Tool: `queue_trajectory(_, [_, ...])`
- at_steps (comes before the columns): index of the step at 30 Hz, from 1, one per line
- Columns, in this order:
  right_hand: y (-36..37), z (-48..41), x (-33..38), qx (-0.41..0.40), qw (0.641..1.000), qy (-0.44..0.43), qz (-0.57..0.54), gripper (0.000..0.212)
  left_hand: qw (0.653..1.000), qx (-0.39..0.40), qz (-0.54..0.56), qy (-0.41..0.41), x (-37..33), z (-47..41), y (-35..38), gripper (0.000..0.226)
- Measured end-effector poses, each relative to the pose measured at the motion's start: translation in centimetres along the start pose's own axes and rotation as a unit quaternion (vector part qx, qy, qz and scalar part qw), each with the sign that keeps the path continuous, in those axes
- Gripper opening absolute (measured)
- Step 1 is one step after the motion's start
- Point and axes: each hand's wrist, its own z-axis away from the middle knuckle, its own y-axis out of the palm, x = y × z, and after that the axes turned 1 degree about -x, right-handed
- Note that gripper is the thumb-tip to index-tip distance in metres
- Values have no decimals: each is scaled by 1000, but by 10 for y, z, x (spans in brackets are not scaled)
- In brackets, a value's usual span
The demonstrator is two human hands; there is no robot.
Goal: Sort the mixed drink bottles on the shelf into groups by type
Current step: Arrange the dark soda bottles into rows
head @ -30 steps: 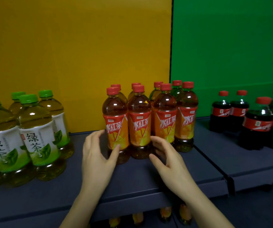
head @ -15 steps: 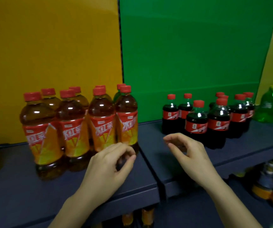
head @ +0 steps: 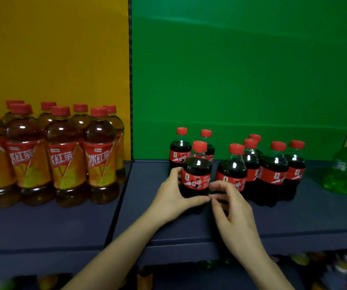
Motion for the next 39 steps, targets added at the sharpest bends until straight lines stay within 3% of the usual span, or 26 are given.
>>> queue_trajectory(7, [4, -1, -1, 99, 990, -58, 77, 53, 996, -92, -8, -20, 11, 1, -8, 59])
queue_trajectory(13, [32, -41, 4, 134, 991, 3, -21, 57, 981, -178, -43, -65, 28, 1, -42, 69])
queue_trajectory(24, [83, -97, -12, 106, 988, 111, -30, 69, 981, -173, -20, -84, 49, -44, -49, 66])
queue_trajectory(32, [100, -118, -35, 91, 964, 212, -133, 88, 981, -180, -6, -66, 55, -60, -43, 65])
queue_trajectory(39, [106, -115, -41, 79, 976, 185, -88, 71, 981, -190, -23, -43, 59, -59, -44, 62])
